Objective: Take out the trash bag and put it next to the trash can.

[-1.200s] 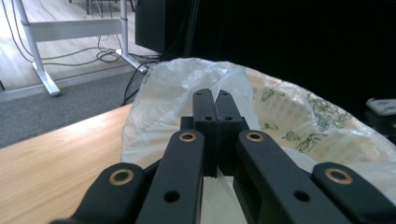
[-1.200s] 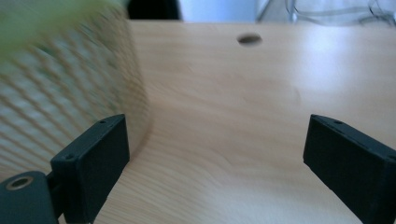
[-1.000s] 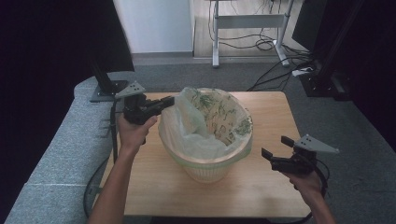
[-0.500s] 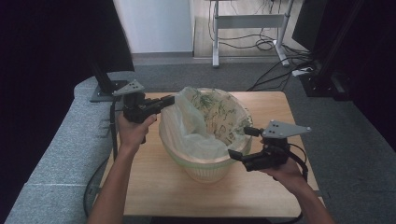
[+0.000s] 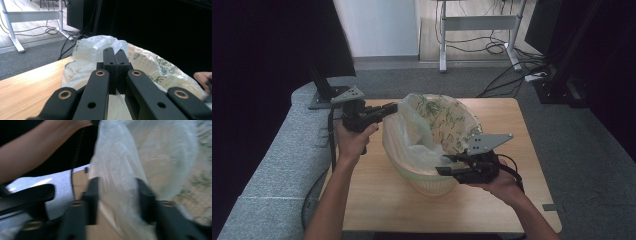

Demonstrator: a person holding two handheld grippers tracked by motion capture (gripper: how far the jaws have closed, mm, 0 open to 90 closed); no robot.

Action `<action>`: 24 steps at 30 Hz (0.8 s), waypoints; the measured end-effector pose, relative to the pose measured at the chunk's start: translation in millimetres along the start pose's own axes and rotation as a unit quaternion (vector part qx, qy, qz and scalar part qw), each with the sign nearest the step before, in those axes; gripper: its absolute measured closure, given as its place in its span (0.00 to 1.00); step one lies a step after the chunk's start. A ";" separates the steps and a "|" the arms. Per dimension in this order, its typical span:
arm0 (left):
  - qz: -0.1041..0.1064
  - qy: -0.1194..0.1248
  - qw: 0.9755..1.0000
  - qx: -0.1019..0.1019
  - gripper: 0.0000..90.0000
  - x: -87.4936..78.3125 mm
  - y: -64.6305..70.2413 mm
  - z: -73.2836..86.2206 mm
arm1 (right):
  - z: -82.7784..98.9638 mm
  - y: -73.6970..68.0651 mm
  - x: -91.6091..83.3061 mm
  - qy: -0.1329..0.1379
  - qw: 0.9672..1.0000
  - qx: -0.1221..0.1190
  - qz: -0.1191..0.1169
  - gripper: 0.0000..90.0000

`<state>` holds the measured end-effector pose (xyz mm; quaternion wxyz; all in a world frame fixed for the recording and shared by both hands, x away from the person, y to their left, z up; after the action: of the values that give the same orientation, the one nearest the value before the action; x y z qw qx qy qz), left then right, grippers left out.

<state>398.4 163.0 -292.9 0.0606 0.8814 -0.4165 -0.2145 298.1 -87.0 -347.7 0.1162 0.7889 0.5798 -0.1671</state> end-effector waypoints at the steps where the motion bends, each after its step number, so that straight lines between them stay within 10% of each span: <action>1: 0.000 -0.001 1.000 0.000 1.00 0.3 0.3 0.2 | -0.8 -0.8 -0.3 -0.002 1.000 0.001 -0.010 0.85; 4: 0.002 -0.001 1.000 0.001 1.00 1.0 1.1 1.5 | -3.8 0.4 -0.2 -0.010 1.000 0.006 -0.013 0.99; 14: 0.004 -0.004 1.000 0.009 1.00 1.0 1.2 6.5 | -52.3 18.9 -14.1 0.052 0.997 0.005 0.051 1.00; 24: 0.008 -0.006 1.000 0.012 1.00 2.8 2.3 9.4 | -69.4 44.6 -7.6 0.073 0.995 0.026 0.060 1.00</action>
<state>394.3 160.1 -301.6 0.0492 0.8773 -0.4265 -0.2144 347.5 -80.9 -281.5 0.0624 0.8350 0.5340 -0.1167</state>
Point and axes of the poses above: each handheld gripper's, and its own axes: x roughly forward along the jaws, z roughly out of its underside, y roughly to its right, the point moved 5 cm from there along x, roughly forward along the jaws, and after that the axes turned 5 degrees about -x, right-handed, at the moved point
